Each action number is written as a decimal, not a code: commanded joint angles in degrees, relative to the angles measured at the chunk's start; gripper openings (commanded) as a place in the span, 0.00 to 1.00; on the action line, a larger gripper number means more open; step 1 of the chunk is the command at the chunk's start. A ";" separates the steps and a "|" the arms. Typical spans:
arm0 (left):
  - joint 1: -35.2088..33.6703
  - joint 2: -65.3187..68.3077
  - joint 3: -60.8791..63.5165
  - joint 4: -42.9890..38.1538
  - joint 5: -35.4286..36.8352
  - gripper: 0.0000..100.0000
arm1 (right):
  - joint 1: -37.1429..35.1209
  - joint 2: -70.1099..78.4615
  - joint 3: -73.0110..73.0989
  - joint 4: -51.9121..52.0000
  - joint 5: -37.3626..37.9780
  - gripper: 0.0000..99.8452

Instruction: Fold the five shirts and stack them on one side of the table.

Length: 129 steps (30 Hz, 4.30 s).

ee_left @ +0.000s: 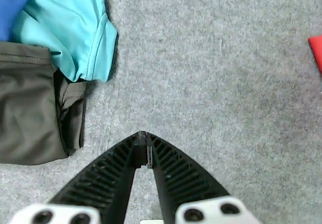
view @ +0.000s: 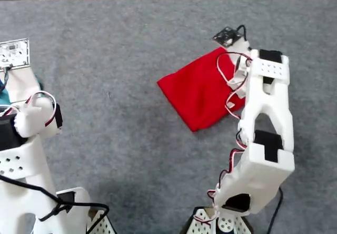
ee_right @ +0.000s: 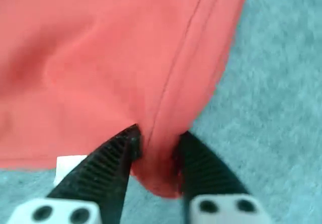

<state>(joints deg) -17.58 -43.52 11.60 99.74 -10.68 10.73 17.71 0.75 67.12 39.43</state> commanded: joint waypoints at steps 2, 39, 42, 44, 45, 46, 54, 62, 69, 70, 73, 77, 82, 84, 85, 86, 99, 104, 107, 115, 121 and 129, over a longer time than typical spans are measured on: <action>-0.53 -0.92 0.18 -0.70 -0.35 0.02 | 0.92 -5.23 -1.27 2.73 -4.22 0.41; -0.53 -0.92 0.18 -0.62 -0.18 0.02 | -1.89 -2.68 0.57 5.27 -76.31 0.51; -0.53 -0.92 0.18 -0.62 -0.18 0.02 | -2.15 -2.07 -0.57 7.47 -81.32 0.51; -0.53 -0.92 0.18 -0.62 -0.18 0.02 | -1.80 -2.15 -2.42 9.05 -85.71 0.51; -0.53 -0.92 0.18 -0.62 -0.18 0.02 | -1.71 -2.07 -3.56 9.85 -87.56 0.51; -0.62 -0.92 0.18 -0.62 -0.18 0.02 | -1.71 -1.89 -4.79 10.37 -89.32 0.51; -0.62 -0.92 0.18 -0.35 -0.09 0.02 | -2.15 -1.54 -6.90 3.60 -98.02 0.51; -0.62 -0.92 0.18 -0.35 -0.09 0.02 | -2.86 5.85 -6.20 -2.55 -98.11 0.51; -0.53 -0.92 0.18 -0.35 -0.09 0.02 | -2.77 11.56 -9.10 -2.55 -98.11 0.51; -0.53 -0.92 0.18 -0.35 -0.09 0.02 | -2.77 12.44 -9.80 -2.46 -98.02 0.51; -0.53 -0.92 0.18 -0.35 -0.09 0.02 | -2.86 14.90 -11.91 -2.29 -97.93 0.51; -0.53 -0.92 0.18 -0.35 -0.09 0.02 | -2.86 17.80 -13.93 -2.20 -97.76 0.50; -0.53 -0.92 0.18 -0.35 -0.09 0.02 | -2.86 20.09 -15.43 -2.11 -97.67 0.50; -0.53 -0.92 0.18 -0.35 -0.09 0.02 | -2.86 20.44 -15.52 -2.11 -97.67 0.50; -0.53 -0.92 0.26 -0.35 -0.09 0.02 | -2.86 20.44 -15.52 -2.11 -97.67 0.50; -0.53 -0.92 0.26 -0.35 -0.09 0.02 | -2.86 20.44 -15.52 -2.11 -97.67 0.48; -0.53 -0.92 0.53 -0.35 -0.09 0.02 | -2.86 20.70 -15.52 -2.11 -94.24 0.14; -0.53 -0.92 0.53 -0.35 -0.09 0.02 | -2.68 20.35 -15.34 -1.14 -94.24 0.13; -0.53 -0.92 0.53 -0.35 -0.09 0.02 | -2.77 20.35 -17.27 3.08 -94.24 0.13; -0.53 -0.92 0.18 -0.35 -0.09 0.02 | -2.33 20.44 -23.16 12.57 -93.71 0.13; -0.53 -0.92 0.18 -0.35 -0.09 0.02 | -1.71 20.70 -23.78 13.01 -90.11 0.09; -0.53 -0.92 0.18 -0.35 -0.09 0.02 | 2.68 20.70 -24.31 11.87 -85.27 0.00</action>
<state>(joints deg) -17.58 -43.52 12.13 99.74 -10.77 11.16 38.55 -20.44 79.96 -47.69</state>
